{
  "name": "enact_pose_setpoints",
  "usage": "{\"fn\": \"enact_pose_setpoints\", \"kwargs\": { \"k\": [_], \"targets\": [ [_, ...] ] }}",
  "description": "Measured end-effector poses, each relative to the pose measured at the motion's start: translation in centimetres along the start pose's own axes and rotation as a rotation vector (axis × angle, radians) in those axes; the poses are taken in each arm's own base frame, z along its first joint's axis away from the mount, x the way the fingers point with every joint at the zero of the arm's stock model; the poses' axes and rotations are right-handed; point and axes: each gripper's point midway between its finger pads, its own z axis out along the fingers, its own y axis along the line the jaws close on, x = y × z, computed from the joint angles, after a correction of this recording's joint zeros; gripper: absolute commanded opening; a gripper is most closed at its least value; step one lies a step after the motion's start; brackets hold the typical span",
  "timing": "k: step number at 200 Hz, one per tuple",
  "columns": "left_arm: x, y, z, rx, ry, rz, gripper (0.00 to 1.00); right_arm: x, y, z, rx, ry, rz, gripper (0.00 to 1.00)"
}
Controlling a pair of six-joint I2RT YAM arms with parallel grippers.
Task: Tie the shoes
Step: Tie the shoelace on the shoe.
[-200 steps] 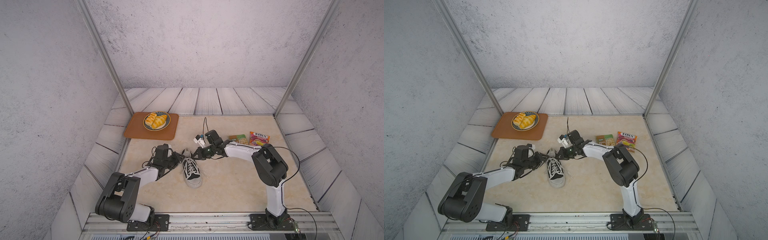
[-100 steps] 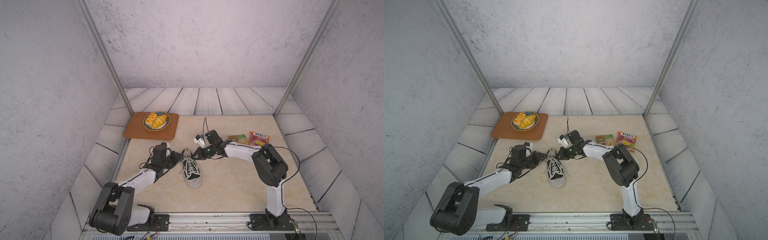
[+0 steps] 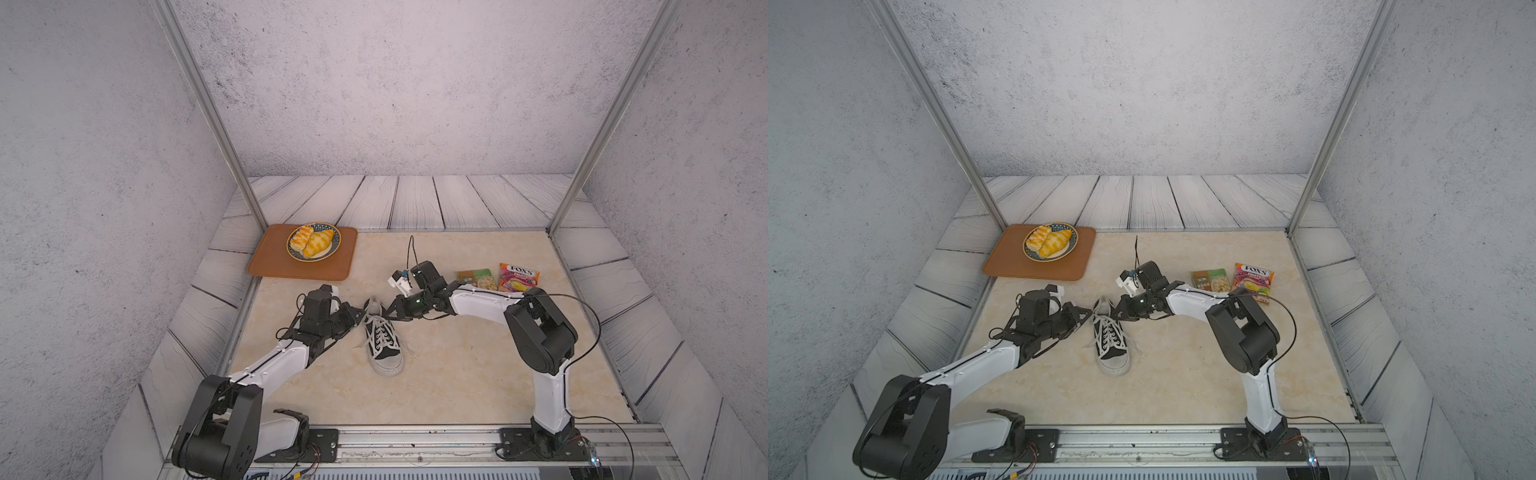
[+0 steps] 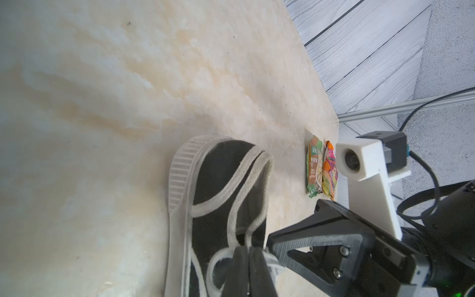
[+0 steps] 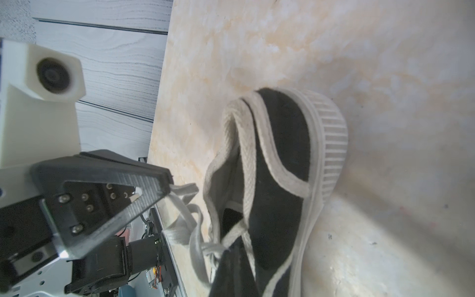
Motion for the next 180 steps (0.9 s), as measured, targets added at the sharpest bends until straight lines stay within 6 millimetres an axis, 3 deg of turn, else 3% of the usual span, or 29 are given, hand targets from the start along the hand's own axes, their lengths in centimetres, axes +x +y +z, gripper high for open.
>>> {"fn": "enact_pose_setpoints", "kwargs": {
  "k": [116,180],
  "targets": [
    [1.3,0.4,-1.3,0.002,0.015,0.007,0.0,-1.8,0.3,-1.9,0.023,-0.149,0.058,0.0],
    [1.8,0.9,-1.3,-0.008,0.03,-0.001,0.0,-2.0,-1.4,-2.4,0.054,-0.212,0.122,0.0]
  ]
}}
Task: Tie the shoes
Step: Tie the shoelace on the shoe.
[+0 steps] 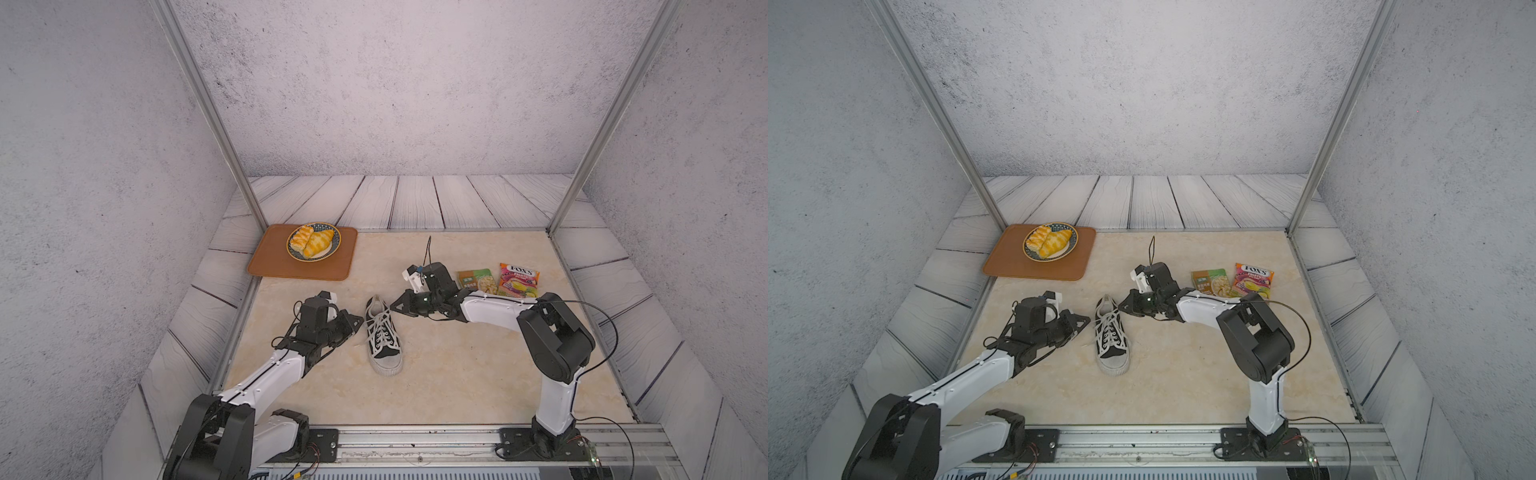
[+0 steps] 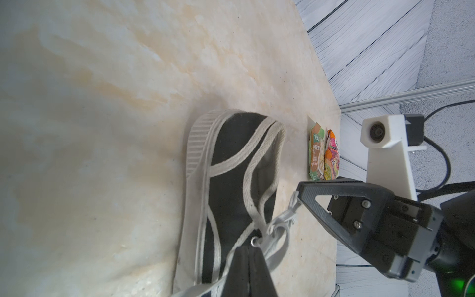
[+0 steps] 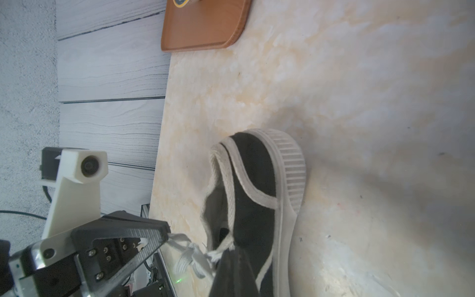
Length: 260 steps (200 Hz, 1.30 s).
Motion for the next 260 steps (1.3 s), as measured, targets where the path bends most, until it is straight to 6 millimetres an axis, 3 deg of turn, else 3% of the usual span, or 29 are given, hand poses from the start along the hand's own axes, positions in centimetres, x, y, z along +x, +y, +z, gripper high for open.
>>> {"fn": "enact_pose_setpoints", "kwargs": {
  "k": [56,105,260],
  "targets": [
    [0.1,0.0,-0.4,-0.002,-0.001,-0.002,0.0,0.2,-0.8,-0.4,0.007,-0.031,0.036,0.0],
    [0.0,0.8,-0.7,-0.023,0.005,-0.03,0.0,-1.0,-0.5,-1.5,-0.008,-0.088,0.047,0.0],
    [-0.2,1.8,-1.3,-0.03,0.03,-0.083,0.0,-0.5,-4.1,-2.2,0.013,-0.128,0.152,0.0]
  ]
}}
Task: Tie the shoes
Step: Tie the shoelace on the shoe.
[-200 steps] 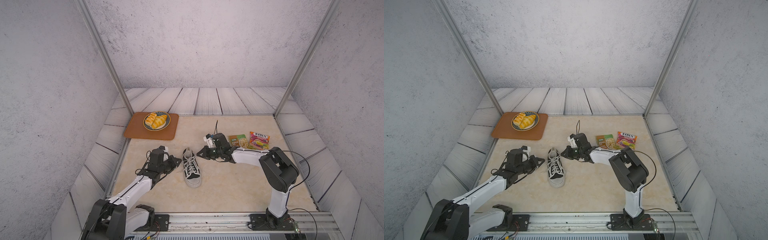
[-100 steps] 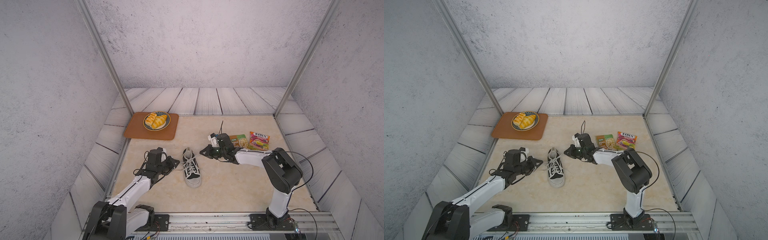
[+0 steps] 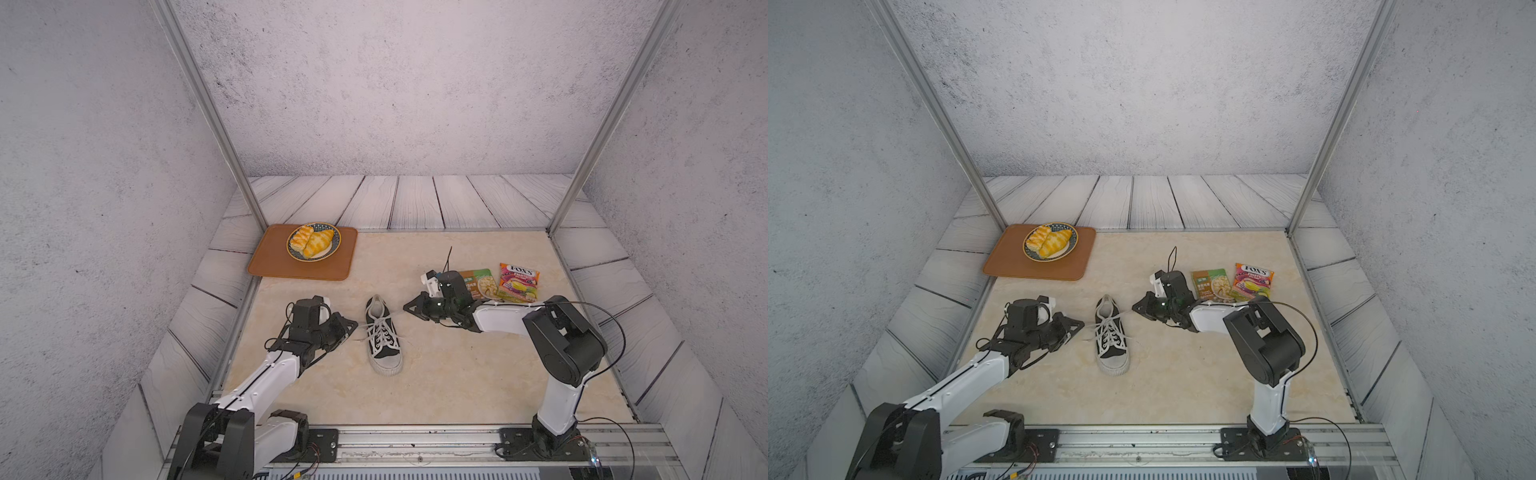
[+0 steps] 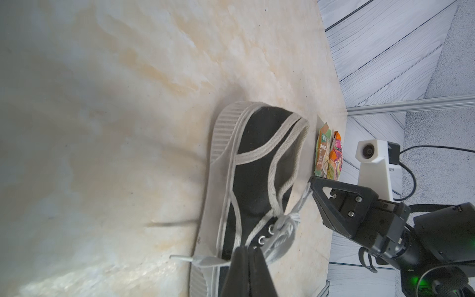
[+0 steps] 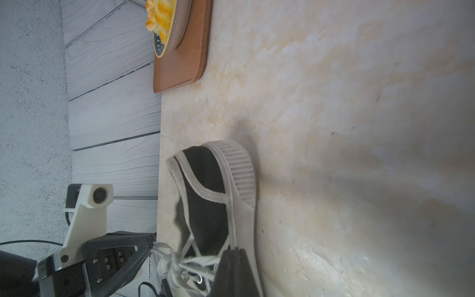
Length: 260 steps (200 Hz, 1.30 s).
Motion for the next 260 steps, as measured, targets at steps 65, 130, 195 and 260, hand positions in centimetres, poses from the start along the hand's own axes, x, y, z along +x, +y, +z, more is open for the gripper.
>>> {"fn": "enact_pose_setpoints", "kwargs": {
  "k": [65,130,195,260],
  "targets": [
    [-0.1,0.4,0.0,-0.002,0.008,-0.017,0.0,-0.4,0.3,-1.1,-0.011,-0.026,0.003,0.0],
    [0.0,0.5,0.3,0.004,0.028,-0.02,0.0,-0.4,1.5,-1.3,-0.064,-0.013,-0.015,0.0],
    [-0.2,-0.2,0.3,0.037,0.025,0.008,0.0,1.4,3.3,-0.8,-0.077,0.085,-0.103,0.2],
    [0.4,-0.1,0.3,0.054,0.045,0.026,0.0,1.6,3.1,-1.1,0.009,0.142,-0.157,0.38]
  ]
}}
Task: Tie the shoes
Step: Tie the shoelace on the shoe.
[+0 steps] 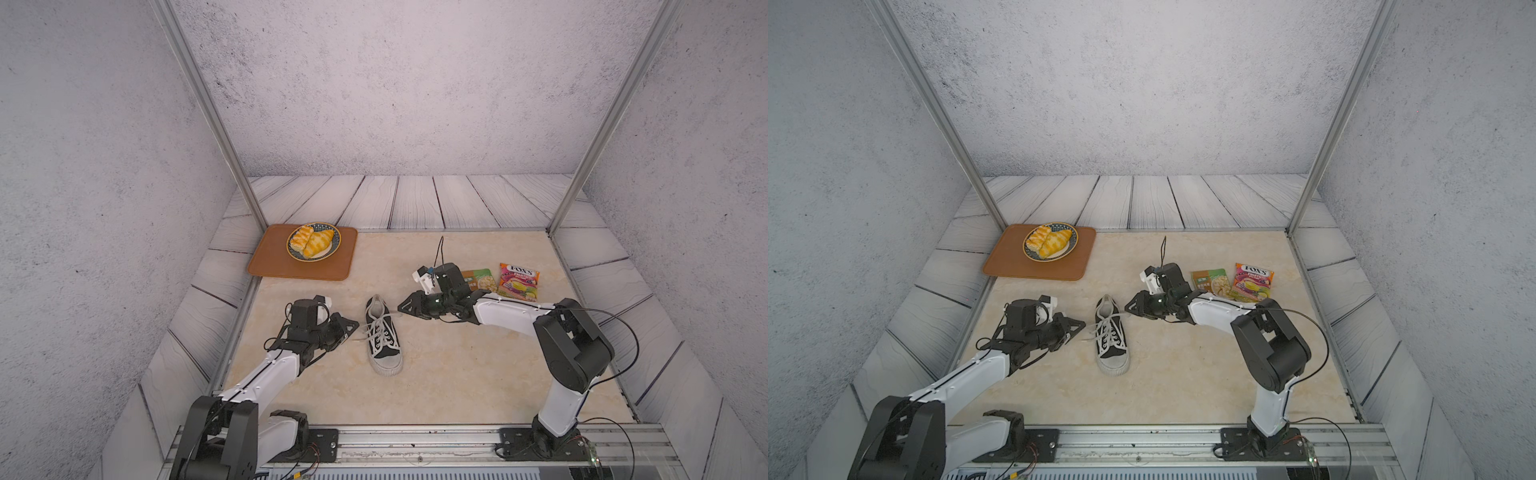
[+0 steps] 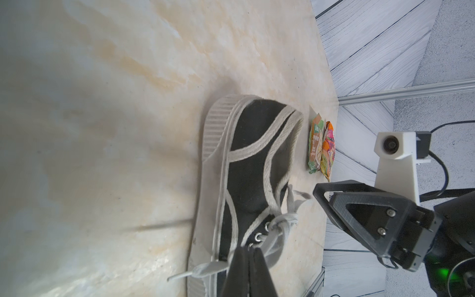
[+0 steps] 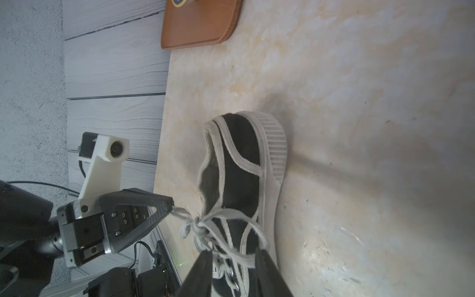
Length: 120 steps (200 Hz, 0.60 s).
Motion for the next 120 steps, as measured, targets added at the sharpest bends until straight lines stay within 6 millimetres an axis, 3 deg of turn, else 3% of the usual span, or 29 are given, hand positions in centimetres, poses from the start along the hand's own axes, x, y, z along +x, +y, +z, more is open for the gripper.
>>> {"fn": "enact_pose_setpoints", "kwargs": {
  "k": [54,120],
  "targets": [
    [0.2,-0.1,0.0,0.007,0.011,0.013,0.0,-0.4,-0.6,-0.5,0.109,0.012,-0.006,0.34],
    [0.4,-0.2,0.0,0.013,0.017,0.024,0.0,-3.4,6.1,-0.1,0.048,-0.003,-0.102,0.26]
  ]
}}
